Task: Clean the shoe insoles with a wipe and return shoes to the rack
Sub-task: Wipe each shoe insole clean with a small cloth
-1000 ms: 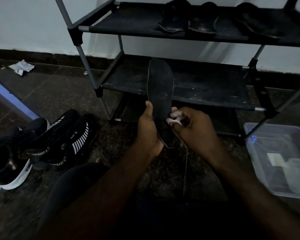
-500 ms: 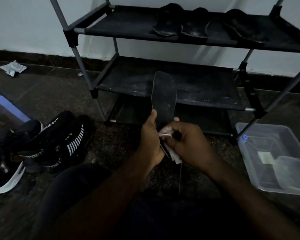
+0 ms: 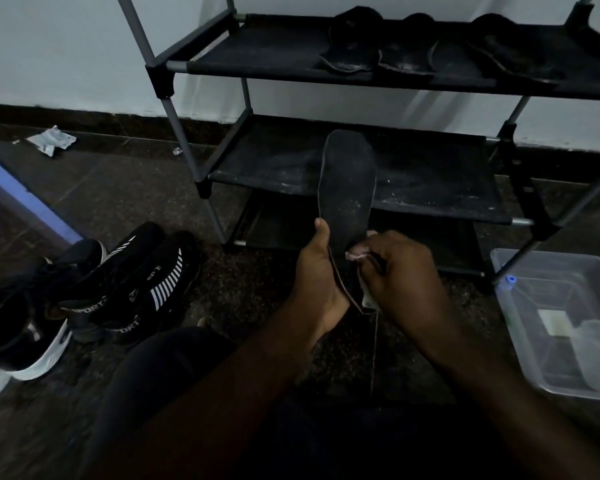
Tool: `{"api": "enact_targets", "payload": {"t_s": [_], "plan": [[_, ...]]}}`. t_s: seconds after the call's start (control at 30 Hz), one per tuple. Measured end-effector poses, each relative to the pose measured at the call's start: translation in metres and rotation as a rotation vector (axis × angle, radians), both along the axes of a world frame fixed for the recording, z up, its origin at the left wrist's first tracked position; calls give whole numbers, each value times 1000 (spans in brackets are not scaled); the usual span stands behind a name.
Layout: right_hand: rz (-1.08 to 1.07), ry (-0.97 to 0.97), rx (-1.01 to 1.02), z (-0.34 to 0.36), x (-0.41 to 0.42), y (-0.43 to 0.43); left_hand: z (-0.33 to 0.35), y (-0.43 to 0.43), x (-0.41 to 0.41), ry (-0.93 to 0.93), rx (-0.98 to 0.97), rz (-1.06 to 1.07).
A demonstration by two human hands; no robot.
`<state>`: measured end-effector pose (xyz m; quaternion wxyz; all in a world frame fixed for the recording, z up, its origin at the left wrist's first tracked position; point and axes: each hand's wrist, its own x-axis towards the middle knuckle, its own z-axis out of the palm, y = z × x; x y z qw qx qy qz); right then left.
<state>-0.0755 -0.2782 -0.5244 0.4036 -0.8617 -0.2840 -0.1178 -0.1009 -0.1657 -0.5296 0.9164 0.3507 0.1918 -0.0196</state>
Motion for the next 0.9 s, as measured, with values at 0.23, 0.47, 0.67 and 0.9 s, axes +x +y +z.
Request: {"api": "enact_targets", "payload": {"t_s": [0.23, 0.47, 0.67, 0.9], "plan": [[371, 412, 86, 17, -8, -4, 3, 6, 3, 19, -51, -20], [192, 131, 25, 1, 0, -1, 6, 2, 0, -17, -50, -10], [127, 182, -19, 2, -2, -1, 6, 1, 0, -5, -21, -18], [67, 54, -48, -2, -4, 0, 2, 1, 2, -13, -34, -7]]}}
